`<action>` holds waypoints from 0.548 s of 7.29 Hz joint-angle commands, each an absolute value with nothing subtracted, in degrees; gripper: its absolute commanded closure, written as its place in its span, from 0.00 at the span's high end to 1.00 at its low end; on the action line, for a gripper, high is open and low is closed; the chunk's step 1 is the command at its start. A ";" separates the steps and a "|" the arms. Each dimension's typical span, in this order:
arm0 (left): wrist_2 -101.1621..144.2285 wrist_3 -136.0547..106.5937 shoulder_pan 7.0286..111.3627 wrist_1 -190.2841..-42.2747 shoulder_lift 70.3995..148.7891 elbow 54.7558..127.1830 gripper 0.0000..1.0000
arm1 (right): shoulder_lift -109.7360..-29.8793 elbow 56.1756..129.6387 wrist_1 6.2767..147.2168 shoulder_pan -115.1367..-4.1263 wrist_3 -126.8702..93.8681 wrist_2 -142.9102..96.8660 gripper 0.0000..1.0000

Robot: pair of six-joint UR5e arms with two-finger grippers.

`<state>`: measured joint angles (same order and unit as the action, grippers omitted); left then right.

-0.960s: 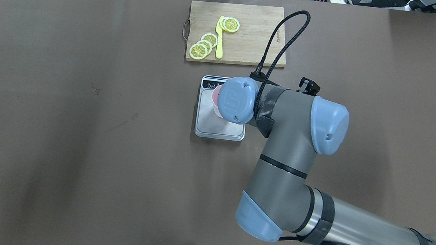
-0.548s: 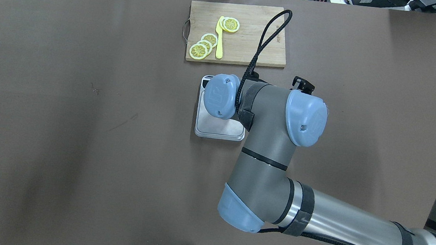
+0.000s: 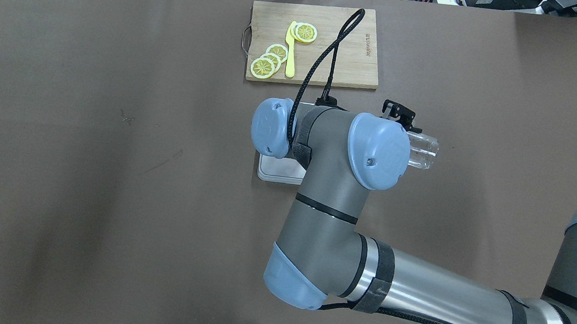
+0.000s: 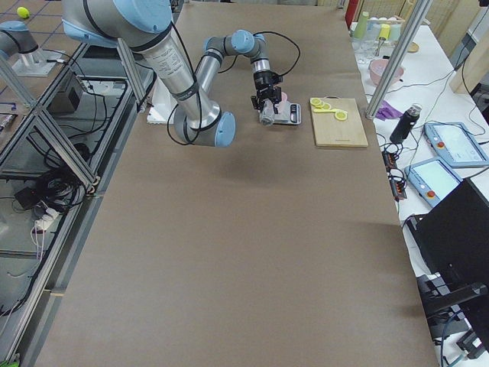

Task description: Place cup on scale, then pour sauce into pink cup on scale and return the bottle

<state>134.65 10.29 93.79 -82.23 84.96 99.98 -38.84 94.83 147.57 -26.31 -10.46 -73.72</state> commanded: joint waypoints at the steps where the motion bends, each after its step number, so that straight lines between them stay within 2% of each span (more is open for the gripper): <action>1: 134.65 10.37 93.78 -82.27 84.82 99.93 0.98 | -37.02 91.17 148.27 -26.02 -10.46 -72.69 0.00; 4: 134.65 10.37 93.78 -82.35 84.46 100.02 0.98 | -33.32 86.93 151.07 -25.66 -10.46 -72.60 0.00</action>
